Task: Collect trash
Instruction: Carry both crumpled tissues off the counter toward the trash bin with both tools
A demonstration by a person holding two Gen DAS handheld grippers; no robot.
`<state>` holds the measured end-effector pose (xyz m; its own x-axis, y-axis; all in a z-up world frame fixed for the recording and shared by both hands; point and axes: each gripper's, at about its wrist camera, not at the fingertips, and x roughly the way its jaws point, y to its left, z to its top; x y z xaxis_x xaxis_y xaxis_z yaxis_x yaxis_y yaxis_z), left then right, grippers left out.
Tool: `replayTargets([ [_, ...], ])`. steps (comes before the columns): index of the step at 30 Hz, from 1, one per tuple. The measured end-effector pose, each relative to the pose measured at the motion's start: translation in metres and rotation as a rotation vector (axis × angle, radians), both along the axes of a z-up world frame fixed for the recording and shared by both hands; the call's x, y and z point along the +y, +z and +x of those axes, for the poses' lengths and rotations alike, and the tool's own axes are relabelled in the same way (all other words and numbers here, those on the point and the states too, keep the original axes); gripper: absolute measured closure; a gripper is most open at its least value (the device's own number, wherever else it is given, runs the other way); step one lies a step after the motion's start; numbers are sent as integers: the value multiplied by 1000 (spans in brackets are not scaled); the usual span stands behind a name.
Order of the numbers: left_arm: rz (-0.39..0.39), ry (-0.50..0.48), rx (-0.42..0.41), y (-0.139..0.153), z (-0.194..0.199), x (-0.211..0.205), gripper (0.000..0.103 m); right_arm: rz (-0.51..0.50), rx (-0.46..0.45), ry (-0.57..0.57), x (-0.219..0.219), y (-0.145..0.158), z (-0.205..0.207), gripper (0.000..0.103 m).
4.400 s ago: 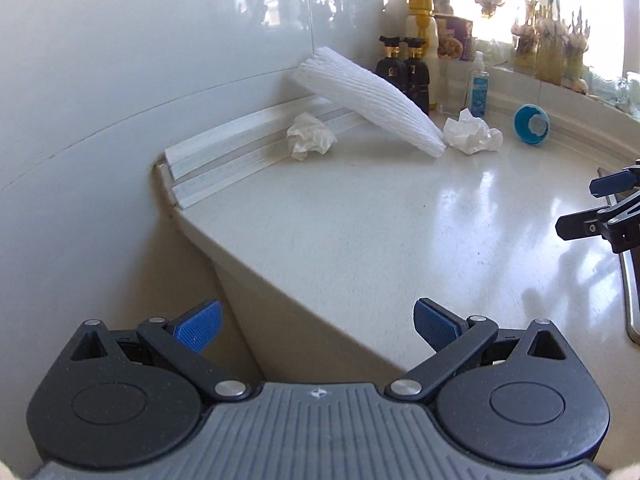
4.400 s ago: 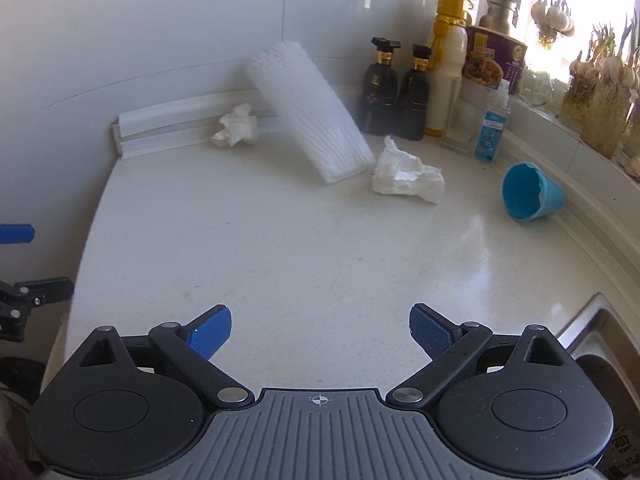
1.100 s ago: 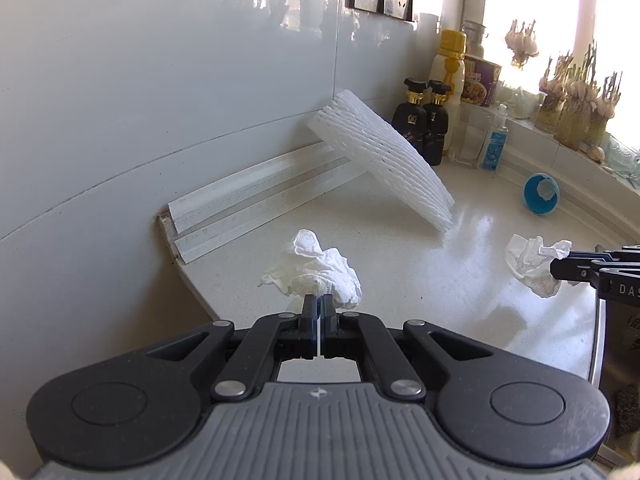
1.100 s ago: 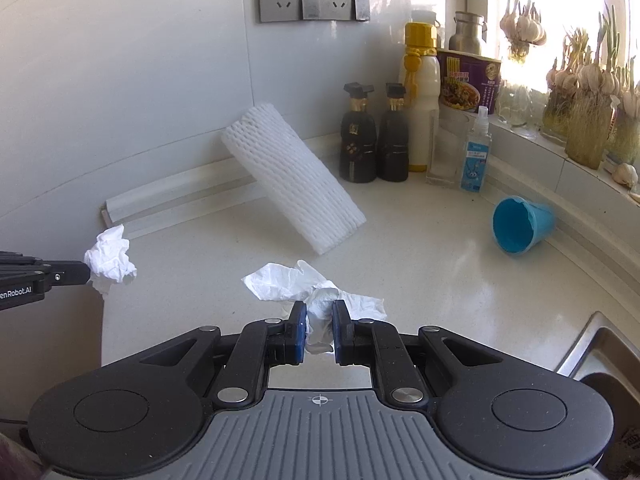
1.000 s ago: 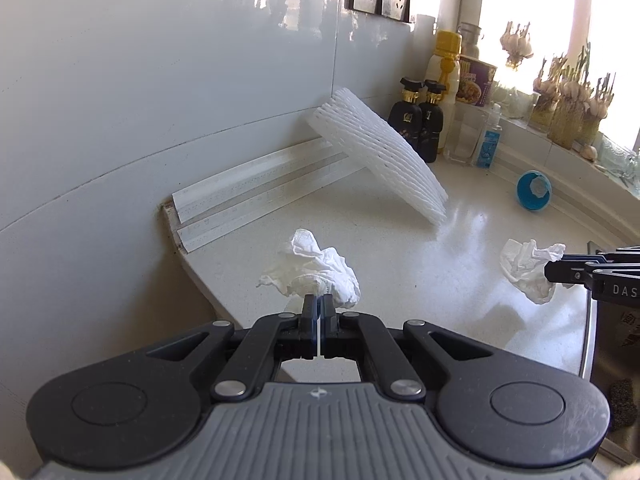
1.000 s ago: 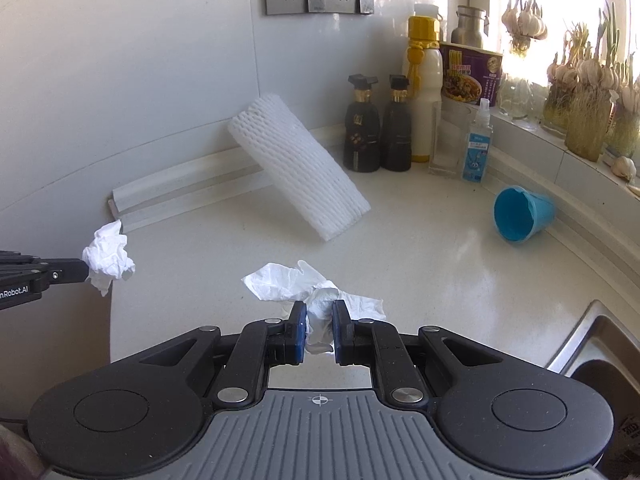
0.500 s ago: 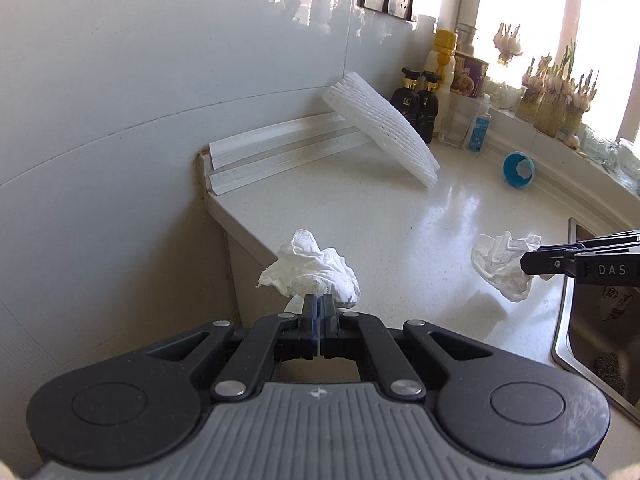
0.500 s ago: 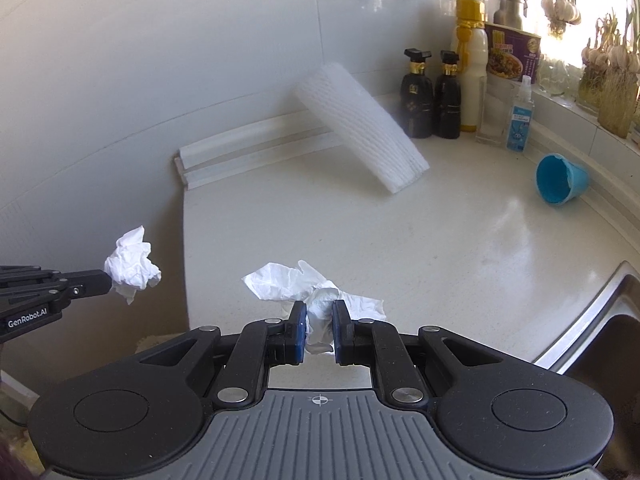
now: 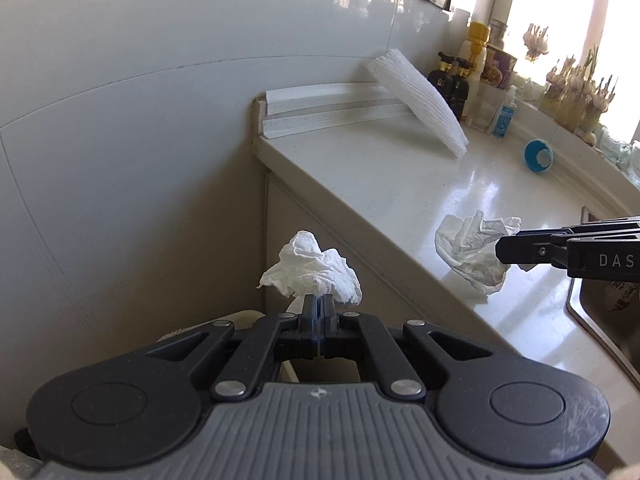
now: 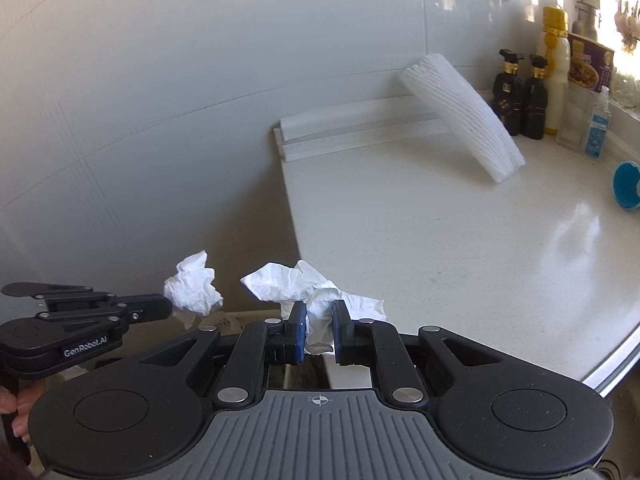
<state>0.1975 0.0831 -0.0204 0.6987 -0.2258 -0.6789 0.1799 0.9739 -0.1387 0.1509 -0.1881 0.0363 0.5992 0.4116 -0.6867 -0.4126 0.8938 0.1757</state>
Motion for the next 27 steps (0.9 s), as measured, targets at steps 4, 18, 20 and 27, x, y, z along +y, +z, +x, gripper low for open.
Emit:
replayTargets([
  [4, 2, 29, 12, -7, -7, 12, 102, 6, 12, 42, 23, -7, -3, 91],
  [18, -82, 142, 101, -64, -13, 64, 102, 83, 110, 140, 93, -68, -4, 91],
  [20, -103, 175, 124, -80, -13, 74, 102, 95, 137, 127, 100, -83, -1, 91],
  [27, -112, 281, 171, -137, -9, 90, 102, 133, 163, 60, 115, -136, 12, 91],
])
